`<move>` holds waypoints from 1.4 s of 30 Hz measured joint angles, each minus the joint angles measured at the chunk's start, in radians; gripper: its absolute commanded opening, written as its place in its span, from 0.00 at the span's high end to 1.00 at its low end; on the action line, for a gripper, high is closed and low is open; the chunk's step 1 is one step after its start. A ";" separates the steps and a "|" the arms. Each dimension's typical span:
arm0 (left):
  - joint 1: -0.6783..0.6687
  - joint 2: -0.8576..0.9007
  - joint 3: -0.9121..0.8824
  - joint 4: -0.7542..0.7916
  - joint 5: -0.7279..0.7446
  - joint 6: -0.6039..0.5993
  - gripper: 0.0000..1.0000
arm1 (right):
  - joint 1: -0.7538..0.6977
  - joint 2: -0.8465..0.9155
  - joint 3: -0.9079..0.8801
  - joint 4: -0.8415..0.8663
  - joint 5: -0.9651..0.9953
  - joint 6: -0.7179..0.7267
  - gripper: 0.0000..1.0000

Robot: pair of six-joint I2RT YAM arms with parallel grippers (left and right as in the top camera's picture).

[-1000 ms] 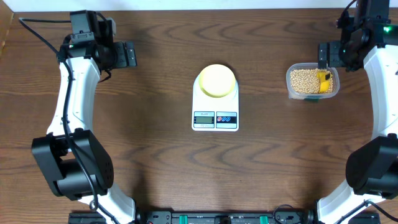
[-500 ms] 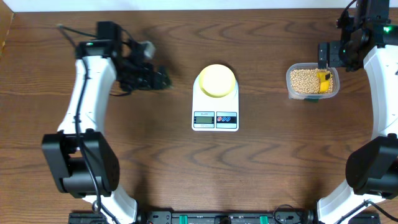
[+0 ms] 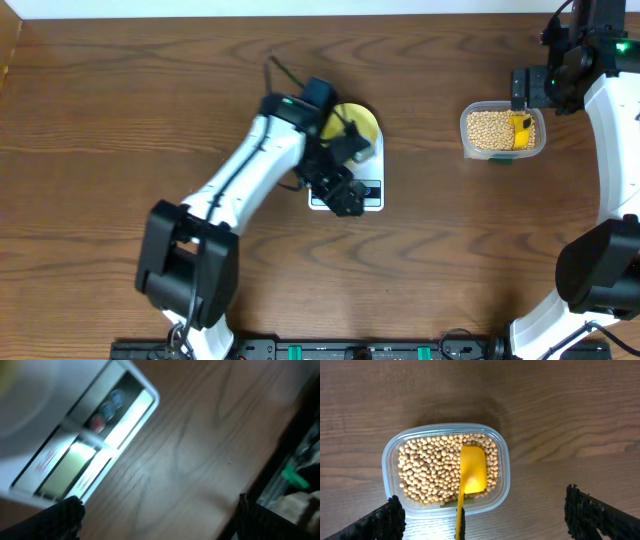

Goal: Scoop item into bowl and weigh 50g on scale

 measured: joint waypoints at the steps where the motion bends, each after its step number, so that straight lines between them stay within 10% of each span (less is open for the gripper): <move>1: -0.022 0.008 0.000 0.010 -0.017 0.006 0.02 | 0.000 0.000 0.000 0.000 0.000 0.000 0.01; 42: -0.128 0.171 0.008 0.127 -0.150 0.159 0.02 | 0.000 0.000 0.000 0.000 0.000 0.000 0.01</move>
